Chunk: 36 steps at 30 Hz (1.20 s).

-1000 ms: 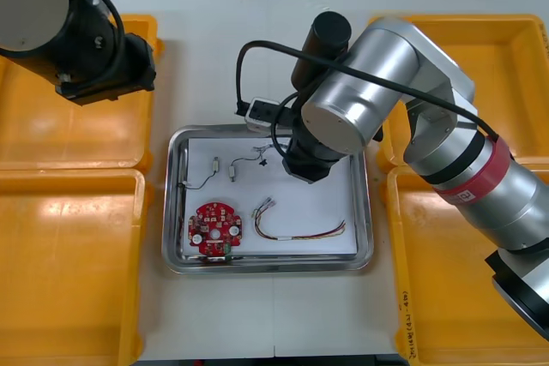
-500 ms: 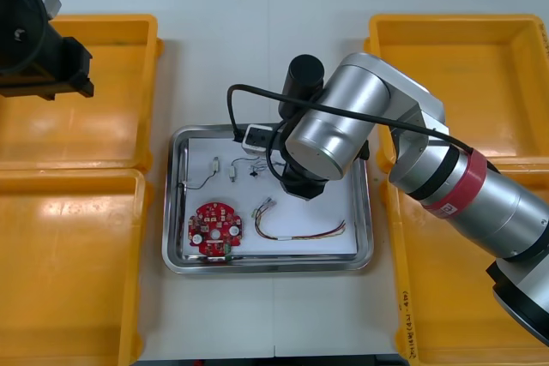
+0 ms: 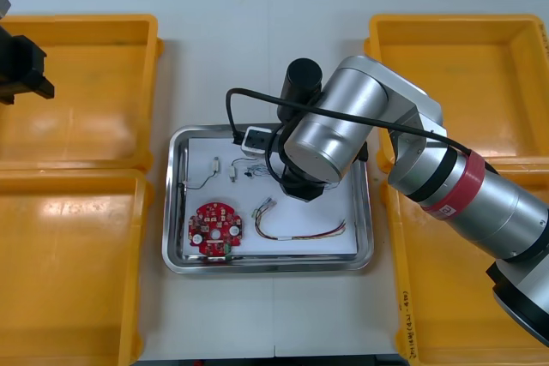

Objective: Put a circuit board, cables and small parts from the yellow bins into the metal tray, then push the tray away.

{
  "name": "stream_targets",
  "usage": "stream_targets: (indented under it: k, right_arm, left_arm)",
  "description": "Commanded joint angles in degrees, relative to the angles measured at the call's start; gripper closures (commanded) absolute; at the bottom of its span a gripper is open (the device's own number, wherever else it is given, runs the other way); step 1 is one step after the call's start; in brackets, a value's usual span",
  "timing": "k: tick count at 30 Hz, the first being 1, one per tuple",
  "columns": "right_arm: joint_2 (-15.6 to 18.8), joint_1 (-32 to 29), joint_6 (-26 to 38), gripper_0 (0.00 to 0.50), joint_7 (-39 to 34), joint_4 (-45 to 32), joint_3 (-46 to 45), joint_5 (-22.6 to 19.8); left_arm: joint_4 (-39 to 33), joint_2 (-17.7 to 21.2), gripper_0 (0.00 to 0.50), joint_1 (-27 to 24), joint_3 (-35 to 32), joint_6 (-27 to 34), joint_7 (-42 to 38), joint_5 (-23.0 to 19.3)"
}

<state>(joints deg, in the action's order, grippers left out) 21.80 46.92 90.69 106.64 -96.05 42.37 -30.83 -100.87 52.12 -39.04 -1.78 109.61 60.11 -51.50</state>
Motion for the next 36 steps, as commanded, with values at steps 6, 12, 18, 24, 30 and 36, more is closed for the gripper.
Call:
stream_targets:
  k: [6, 12, 18, 24, 30, 36]
  right_arm:
    - [-0.88, 0.02, 1.86, 0.0, 0.76, -0.81, -2.46, -1.43]
    - [-0.8, 0.02, 8.02, 0.0, 0.85, -4.5, -7.47, -3.36]
    - [1.93, 0.02, 12.32, 0.0, -2.05, -9.42, -10.9, -7.58]
    - [6.76, -0.16, 16.19, 0.0, -9.43, -16.63, -11.96, -11.89]
    - [9.66, -3.76, 19.31, 0.0, -15.67, -21.37, -18.2, -17.34]
    - [11.6, -9.04, 19.31, 0.0, -19.71, -24.98, -24.17, -19.09]
  left_arm:
    - [-5.92, 4.05, 0.0, 6.61, -5.08, 0.39, 6.16, -1.59]
    - [-8.11, 4.49, 0.0, 9.95, -7.18, 0.39, 9.59, -2.47]
    - [-9.96, 4.49, 0.0, 14.08, -11.05, 0.39, 13.99, -3.43]
    - [-12.16, 4.49, 0.0, 17.51, -13.78, 0.39, 16.01, -4.31]
    - [-14.44, 4.49, 0.0, 21.11, -15.71, 0.39, 16.71, -4.58]
    - [-16.81, 4.49, 0.0, 24.27, -17.56, 0.39, 16.71, -4.84]
